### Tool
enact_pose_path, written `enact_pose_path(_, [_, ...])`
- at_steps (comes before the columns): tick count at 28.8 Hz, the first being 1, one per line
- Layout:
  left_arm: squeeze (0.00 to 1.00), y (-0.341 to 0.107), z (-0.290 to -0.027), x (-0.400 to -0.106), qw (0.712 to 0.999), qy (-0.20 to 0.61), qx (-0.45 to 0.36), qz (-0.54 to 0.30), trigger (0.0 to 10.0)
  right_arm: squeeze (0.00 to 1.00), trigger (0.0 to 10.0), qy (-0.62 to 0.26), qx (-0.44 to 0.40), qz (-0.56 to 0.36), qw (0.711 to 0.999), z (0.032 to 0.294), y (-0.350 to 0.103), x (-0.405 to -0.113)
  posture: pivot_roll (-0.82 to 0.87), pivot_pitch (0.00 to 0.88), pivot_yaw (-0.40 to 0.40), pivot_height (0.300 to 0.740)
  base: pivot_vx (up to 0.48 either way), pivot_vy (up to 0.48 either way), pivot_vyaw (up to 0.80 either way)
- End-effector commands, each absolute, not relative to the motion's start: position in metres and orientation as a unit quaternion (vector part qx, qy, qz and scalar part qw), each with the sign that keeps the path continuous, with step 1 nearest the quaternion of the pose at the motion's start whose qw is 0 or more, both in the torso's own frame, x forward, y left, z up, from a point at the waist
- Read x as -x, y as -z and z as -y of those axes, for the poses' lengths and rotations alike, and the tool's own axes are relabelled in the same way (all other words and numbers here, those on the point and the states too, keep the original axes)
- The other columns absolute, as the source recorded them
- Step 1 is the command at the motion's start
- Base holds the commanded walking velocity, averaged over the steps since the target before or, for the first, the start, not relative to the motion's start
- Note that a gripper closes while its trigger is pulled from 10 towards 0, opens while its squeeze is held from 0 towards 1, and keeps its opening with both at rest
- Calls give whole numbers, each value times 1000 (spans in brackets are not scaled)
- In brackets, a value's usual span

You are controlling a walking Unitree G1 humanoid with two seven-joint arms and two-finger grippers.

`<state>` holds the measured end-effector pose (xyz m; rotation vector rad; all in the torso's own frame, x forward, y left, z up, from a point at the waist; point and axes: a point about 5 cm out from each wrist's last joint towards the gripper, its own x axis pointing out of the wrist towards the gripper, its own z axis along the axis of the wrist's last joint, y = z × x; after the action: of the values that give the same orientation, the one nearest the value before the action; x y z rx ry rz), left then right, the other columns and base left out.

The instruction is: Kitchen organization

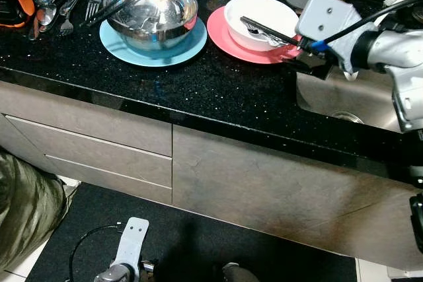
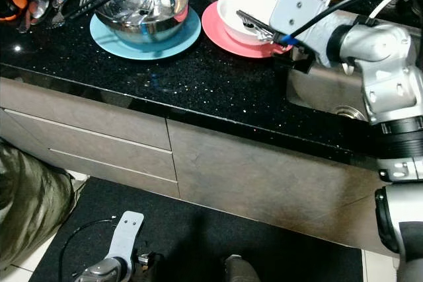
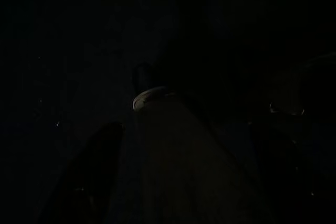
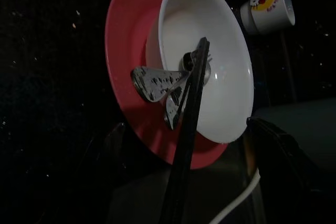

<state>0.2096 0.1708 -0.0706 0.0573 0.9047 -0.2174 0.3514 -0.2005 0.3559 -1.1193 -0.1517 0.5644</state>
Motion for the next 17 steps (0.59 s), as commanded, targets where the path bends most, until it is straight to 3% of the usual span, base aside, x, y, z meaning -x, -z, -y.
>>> enact_pose_path(1, [0,77,-171,-199,883,107,-28,-457,10000,0,10000,-261,540,58,798,199,-353,-351,0,207,-43,740,0,0,0])
enact_pose_path(11, [0,77,-172,-199,882,108,-30,-457,10000,0,10000,-216,578,6,787,208,-358,-349,-10,207,-35,740,0,0,0])
enact_pose_path(12, [0,77,-172,-199,882,109,-30,-457,10000,0,6078,-213,575,3,790,208,-359,-349,-10,207,-35,740,0,0,0])
enact_pose_path(13, [0,77,-172,-199,882,109,-31,-457,10000,0,6078,-211,573,2,792,208,-359,-349,-10,207,-35,740,0,0,0])
enact_pose_path(14, [0,76,-172,-199,882,109,-31,-457,10000,0,1020,-203,571,1,795,208,-360,-350,-10,207,-35,740,0,0,0])
enact_pose_path(15, [0,76,-172,-200,882,109,-30,-457,10000,0,0,-200,570,0,797,209,-361,-351,-9,206,-36,740,0,0,0])
enact_pose_path(17, [0,76,-172,-200,883,109,-30,-456,10000,0,0,-197,568,-1,799,209,-362,-351,-9,206,-36,740,0,0,0])
